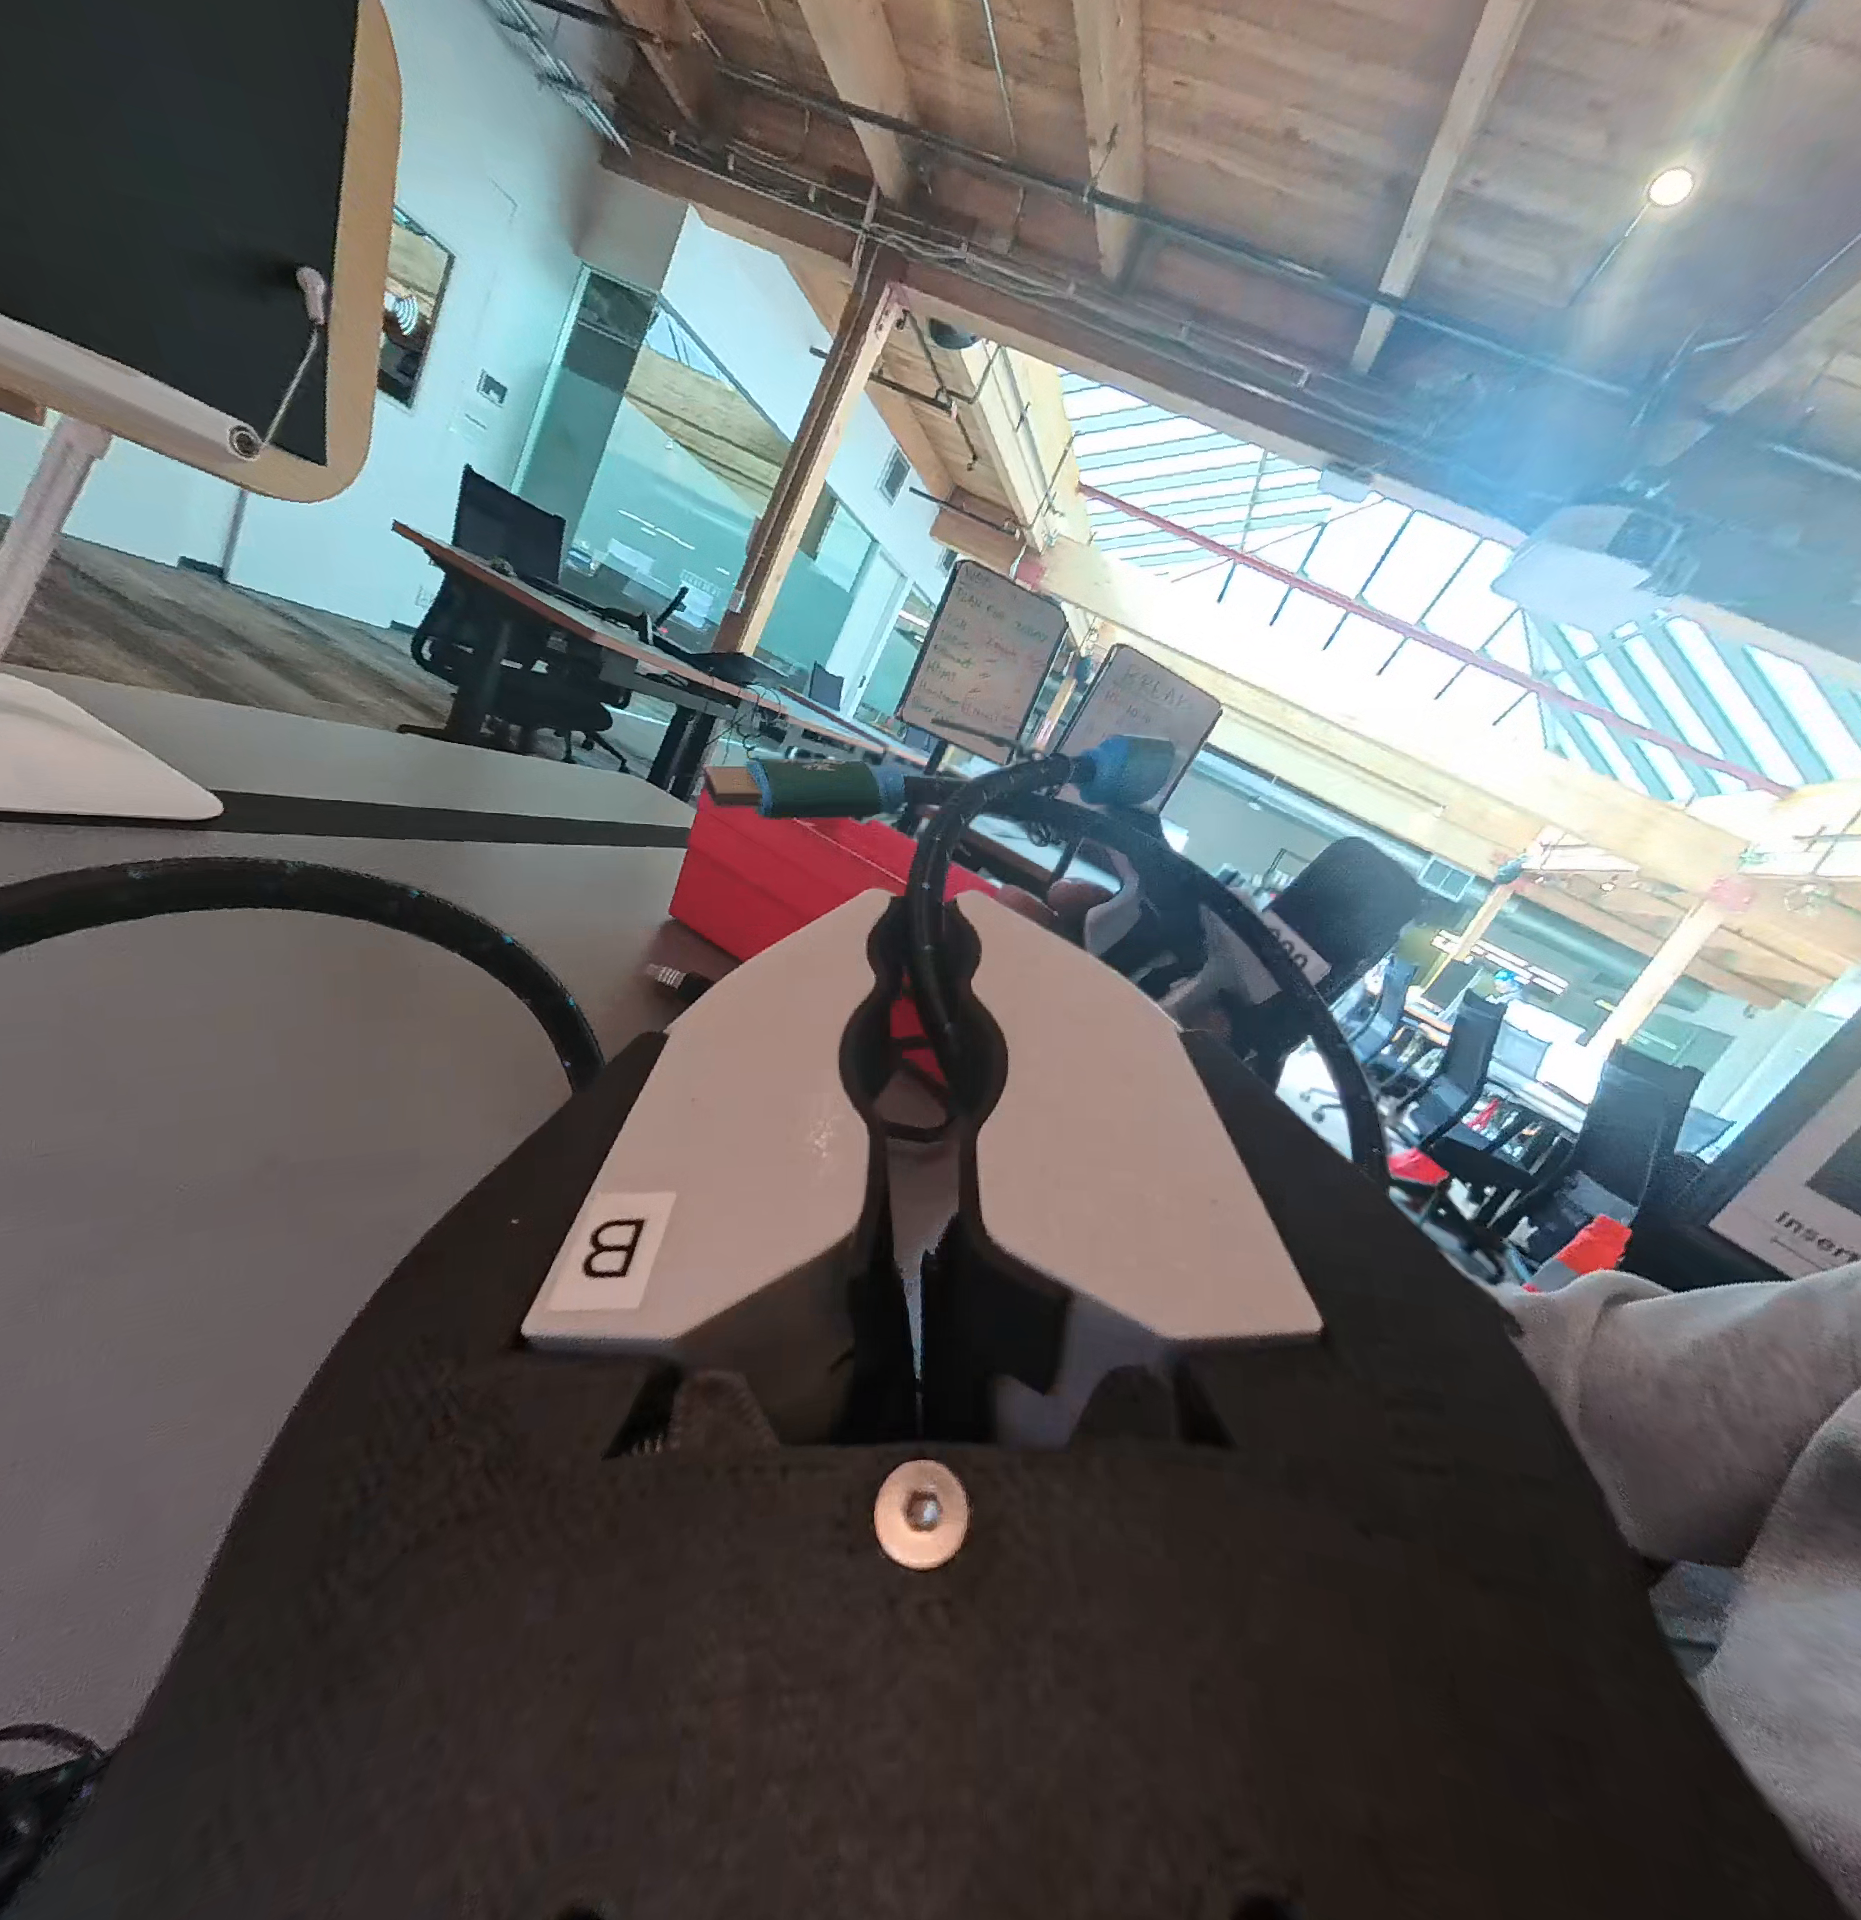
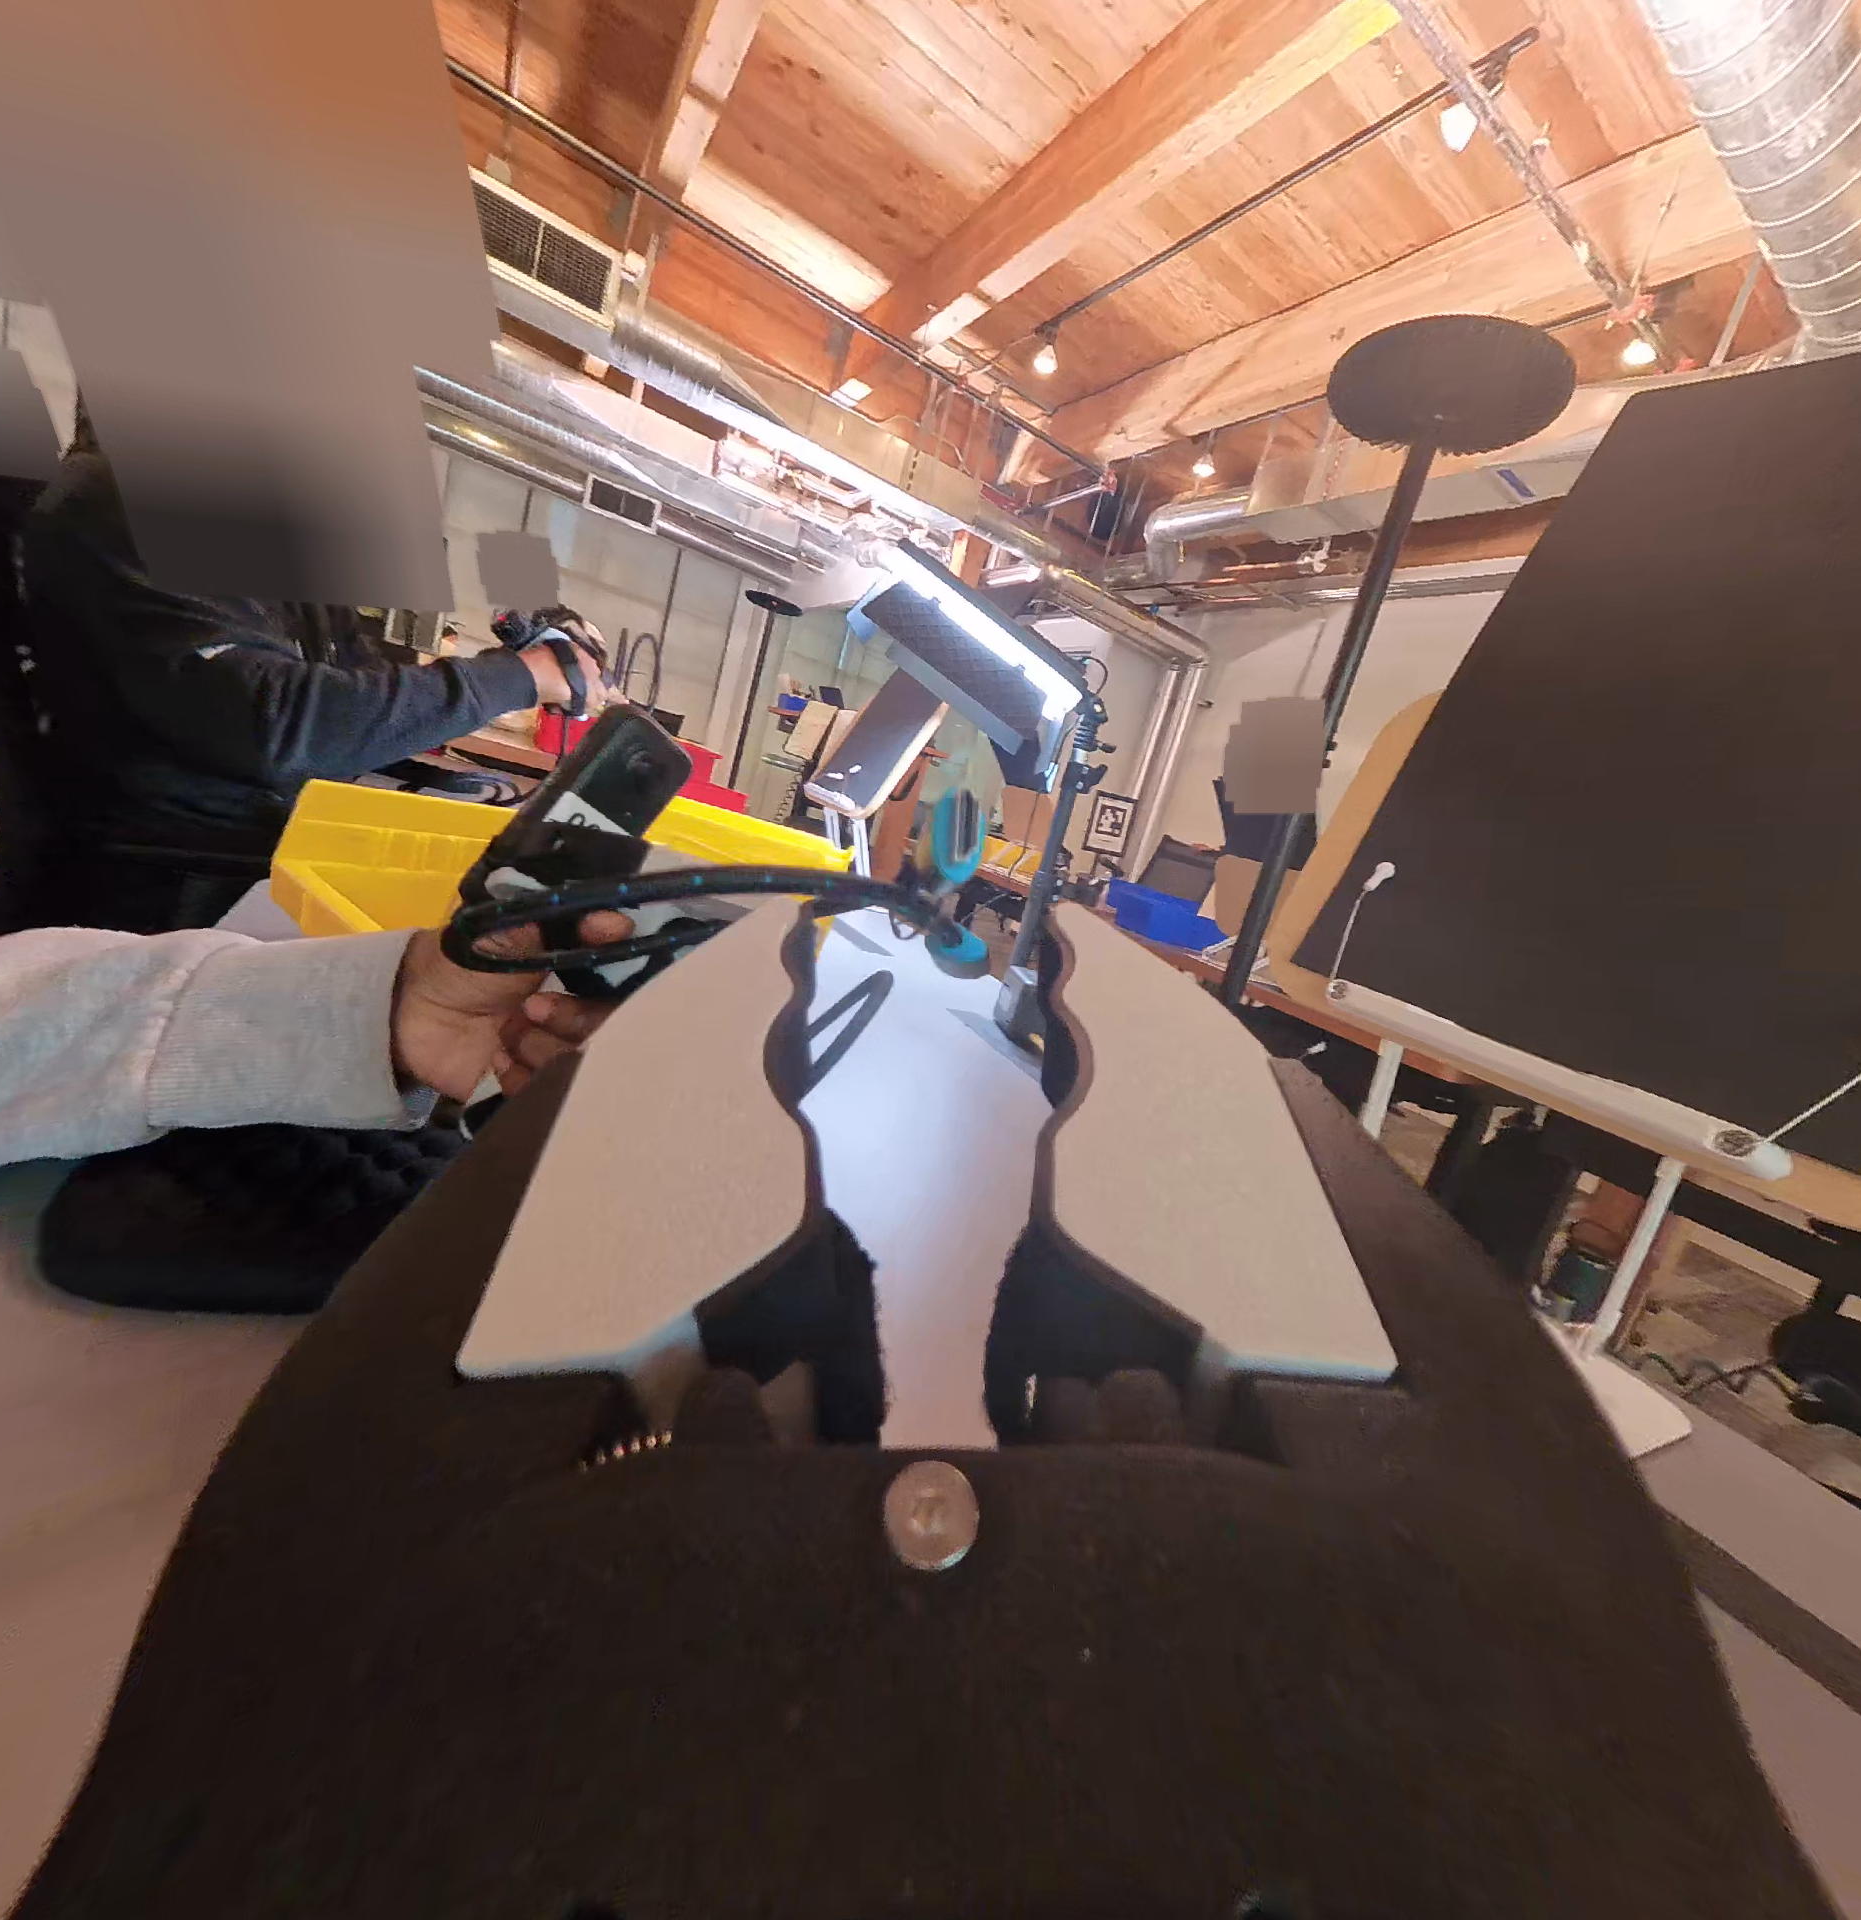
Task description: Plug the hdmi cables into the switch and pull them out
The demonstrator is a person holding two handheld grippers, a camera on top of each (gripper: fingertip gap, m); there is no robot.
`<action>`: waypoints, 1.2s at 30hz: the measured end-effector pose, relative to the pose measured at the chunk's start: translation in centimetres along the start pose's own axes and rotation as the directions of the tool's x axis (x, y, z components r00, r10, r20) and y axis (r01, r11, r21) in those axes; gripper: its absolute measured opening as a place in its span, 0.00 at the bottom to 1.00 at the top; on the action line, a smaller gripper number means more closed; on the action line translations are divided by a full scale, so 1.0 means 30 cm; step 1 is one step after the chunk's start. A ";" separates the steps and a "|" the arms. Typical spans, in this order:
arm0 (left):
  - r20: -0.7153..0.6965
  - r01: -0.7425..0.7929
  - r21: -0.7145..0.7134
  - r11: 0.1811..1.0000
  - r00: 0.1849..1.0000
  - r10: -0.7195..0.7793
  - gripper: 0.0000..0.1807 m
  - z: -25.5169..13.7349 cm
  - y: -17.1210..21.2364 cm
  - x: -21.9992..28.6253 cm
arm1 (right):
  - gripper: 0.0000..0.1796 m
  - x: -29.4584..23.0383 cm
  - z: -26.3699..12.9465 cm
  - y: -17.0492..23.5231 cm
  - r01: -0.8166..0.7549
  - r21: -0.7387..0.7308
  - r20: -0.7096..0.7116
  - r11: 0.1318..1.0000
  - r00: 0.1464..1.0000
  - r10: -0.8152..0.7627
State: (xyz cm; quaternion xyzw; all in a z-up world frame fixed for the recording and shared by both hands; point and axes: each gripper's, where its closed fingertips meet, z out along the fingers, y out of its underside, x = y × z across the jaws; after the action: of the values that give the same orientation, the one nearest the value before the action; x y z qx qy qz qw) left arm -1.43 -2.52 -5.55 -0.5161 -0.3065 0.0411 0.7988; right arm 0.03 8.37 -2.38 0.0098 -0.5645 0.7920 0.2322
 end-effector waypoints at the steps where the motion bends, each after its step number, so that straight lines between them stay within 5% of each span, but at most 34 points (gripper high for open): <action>1: 0.003 -0.010 -0.012 1.000 1.000 0.010 0.03 0.002 0.006 0.000 | 0.23 -0.003 0.001 0.002 -0.008 -0.002 0.005 1.000 1.000 0.008; 36: -0.016 -0.129 -0.147 0.981 0.992 0.128 0.03 0.022 0.081 0.023 | 0.10 -0.033 0.008 0.086 0.015 -0.181 0.044 0.983 0.999 -0.007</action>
State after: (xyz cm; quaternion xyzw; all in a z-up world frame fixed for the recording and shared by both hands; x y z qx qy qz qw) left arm -0.61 -0.60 -7.14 -0.5927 -0.2719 0.0681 0.7550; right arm -0.11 7.14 -4.88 0.0090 -0.6393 0.7356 0.2240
